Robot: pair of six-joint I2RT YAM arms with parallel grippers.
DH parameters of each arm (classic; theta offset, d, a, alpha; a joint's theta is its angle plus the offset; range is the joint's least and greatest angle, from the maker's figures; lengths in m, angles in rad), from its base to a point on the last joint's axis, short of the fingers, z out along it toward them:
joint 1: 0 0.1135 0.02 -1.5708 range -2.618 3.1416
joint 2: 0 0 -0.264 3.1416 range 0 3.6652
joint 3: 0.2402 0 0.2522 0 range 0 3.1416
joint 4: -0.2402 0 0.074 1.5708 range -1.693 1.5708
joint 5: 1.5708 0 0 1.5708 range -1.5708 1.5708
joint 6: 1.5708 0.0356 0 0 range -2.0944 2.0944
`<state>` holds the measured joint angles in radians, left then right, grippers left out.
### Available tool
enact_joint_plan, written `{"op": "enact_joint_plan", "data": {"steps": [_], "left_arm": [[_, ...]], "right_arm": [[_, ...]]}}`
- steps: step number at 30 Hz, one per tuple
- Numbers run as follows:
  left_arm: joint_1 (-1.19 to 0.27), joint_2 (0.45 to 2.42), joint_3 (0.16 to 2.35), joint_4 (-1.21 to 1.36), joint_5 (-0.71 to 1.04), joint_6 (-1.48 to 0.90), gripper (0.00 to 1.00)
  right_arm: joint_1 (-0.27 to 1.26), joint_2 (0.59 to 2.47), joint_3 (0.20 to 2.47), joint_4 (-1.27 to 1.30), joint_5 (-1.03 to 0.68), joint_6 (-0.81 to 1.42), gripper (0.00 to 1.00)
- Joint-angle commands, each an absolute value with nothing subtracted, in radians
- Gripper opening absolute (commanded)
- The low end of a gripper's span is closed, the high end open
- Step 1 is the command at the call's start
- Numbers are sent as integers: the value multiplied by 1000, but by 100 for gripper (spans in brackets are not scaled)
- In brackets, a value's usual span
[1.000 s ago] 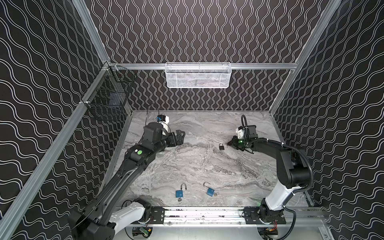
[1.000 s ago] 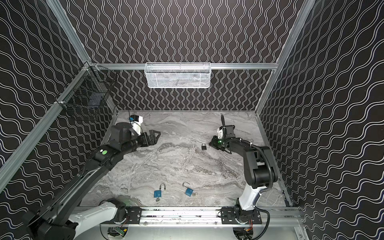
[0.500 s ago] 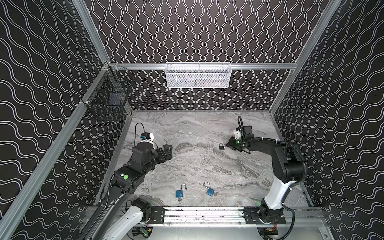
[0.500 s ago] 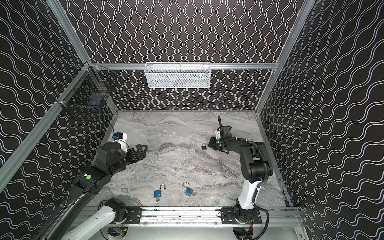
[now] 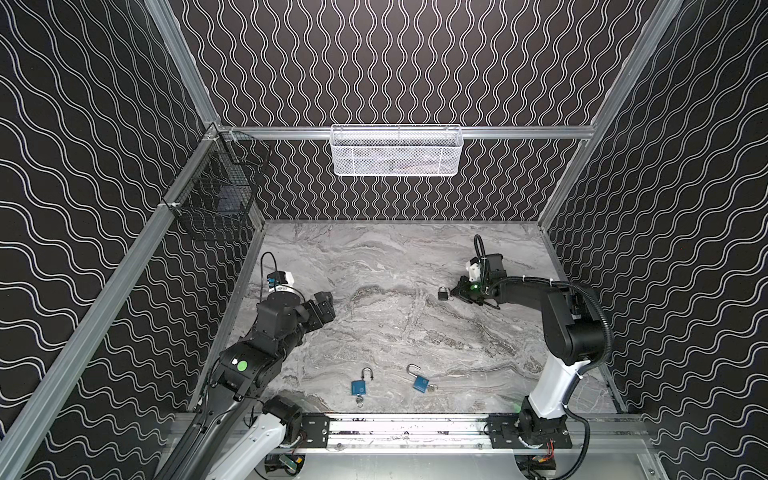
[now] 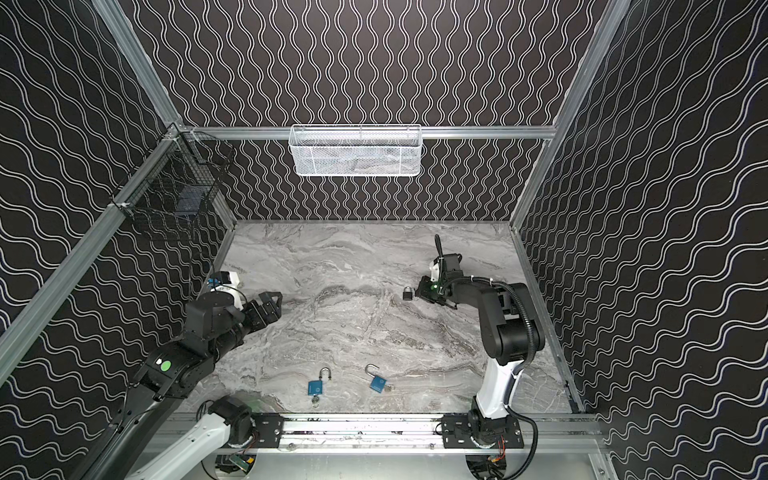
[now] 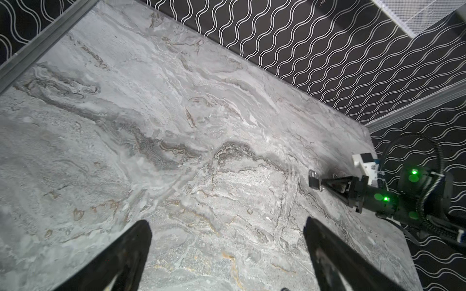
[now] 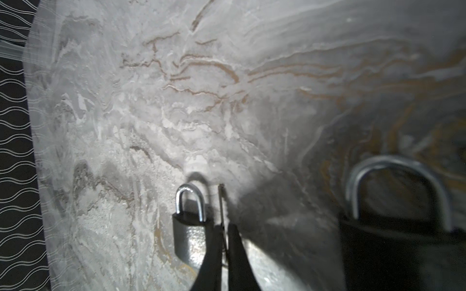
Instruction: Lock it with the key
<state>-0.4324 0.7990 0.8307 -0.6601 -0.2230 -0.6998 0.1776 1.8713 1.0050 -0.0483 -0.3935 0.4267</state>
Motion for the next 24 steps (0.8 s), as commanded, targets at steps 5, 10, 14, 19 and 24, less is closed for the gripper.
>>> {"op": "enact_joint_plan", "data": {"steps": [5, 10, 14, 19, 24], "left_arm": [[-431, 743, 770, -597, -243, -675, 99], [-430, 729, 772, -621, -289, -645, 98], [-430, 723, 780, -641, -327, -639, 99], [-430, 720, 763, -631, -349, -652, 99], [-431, 707, 754, -706, -397, -772, 99]], "right_arm": [[178, 1865, 1004, -56, -382, 413, 28], [179, 1830, 1004, -79, -363, 400, 52], [178, 1778, 1020, -126, -342, 368, 89], [179, 1613, 1039, -171, -332, 335, 100], [179, 1328, 1056, -212, -211, 342, 100]]}}
